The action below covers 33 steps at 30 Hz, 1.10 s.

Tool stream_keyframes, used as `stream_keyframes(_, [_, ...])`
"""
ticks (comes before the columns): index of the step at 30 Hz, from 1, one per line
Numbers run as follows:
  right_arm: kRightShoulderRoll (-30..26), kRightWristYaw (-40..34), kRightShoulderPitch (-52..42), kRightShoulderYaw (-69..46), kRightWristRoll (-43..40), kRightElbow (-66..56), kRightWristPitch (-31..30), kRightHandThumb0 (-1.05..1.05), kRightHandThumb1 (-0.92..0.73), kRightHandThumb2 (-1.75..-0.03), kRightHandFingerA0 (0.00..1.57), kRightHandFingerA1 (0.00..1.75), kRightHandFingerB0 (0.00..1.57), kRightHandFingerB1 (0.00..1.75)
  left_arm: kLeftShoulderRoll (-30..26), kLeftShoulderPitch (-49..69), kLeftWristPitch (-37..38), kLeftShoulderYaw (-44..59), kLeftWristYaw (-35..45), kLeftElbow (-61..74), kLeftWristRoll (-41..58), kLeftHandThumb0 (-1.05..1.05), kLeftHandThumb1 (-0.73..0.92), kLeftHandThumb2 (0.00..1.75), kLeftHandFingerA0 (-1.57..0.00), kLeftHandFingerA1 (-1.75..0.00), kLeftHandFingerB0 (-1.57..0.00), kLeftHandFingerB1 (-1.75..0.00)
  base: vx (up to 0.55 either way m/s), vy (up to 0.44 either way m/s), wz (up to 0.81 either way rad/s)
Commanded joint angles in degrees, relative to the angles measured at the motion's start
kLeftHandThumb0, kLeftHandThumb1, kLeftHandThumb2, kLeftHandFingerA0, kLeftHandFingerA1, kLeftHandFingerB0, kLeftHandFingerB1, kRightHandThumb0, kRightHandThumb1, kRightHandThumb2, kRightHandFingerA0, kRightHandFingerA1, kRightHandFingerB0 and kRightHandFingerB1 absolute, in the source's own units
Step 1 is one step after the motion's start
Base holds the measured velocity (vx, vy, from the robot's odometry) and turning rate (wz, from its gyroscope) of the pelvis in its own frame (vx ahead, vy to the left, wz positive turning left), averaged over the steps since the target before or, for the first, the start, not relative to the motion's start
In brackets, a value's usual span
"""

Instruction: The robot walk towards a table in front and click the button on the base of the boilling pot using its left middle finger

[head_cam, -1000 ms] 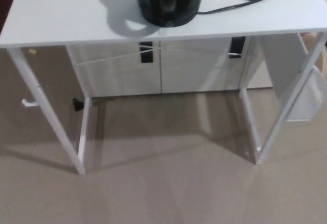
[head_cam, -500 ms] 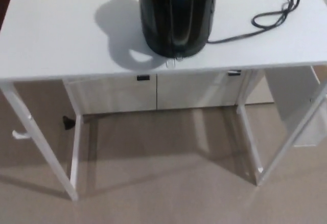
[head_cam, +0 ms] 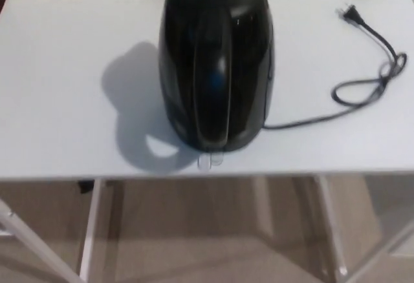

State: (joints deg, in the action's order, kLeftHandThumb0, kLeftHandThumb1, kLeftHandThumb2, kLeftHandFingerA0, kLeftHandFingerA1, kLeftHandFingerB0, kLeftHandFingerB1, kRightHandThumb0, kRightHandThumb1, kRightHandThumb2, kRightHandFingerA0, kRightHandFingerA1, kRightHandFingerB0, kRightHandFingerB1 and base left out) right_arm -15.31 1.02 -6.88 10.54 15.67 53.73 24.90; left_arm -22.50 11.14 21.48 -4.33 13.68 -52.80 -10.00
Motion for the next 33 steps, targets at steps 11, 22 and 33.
stream_keyframes(11, [0.03, 0.18, 0.93, 0.06, -0.02, 1.02, -1.08, -0.24, -0.49, -0.54, 0.66, 0.46, 0.49, 0.41, -1.77, -1.09, -1.13, -0.69, 0.67, -0.37, -0.73, -0.29, 0.51, 0.55, -0.37, -0.35, -0.27, -0.30, 0.24, 0.091, -0.17])
stream_keyframes(22, [0.12, 0.77, 1.67, -0.73, -0.90, 1.47, -0.75, -0.22, -0.49, -0.54, 0.63, 0.46, 0.47, 0.41, -2.07, -2.84, -1.89, -1.78, 0.53, -0.67, -0.99, -0.31, 0.50, 0.55, -0.41, -0.36, -0.27, -0.30, 0.07, 0.060, -0.02])
stream_keyframes(33, [0.24, 0.88, 2.59, -0.59, -0.69, 1.36, -2.09, -0.24, -0.49, -0.55, 0.66, 0.46, 0.47, 0.41, -1.97, -3.84, -0.35, -1.87, 0.72, -2.36, -0.70, -0.31, 0.49, 0.55, -0.41, -0.37, -0.28, -0.30, -0.13, -0.109, -0.04])
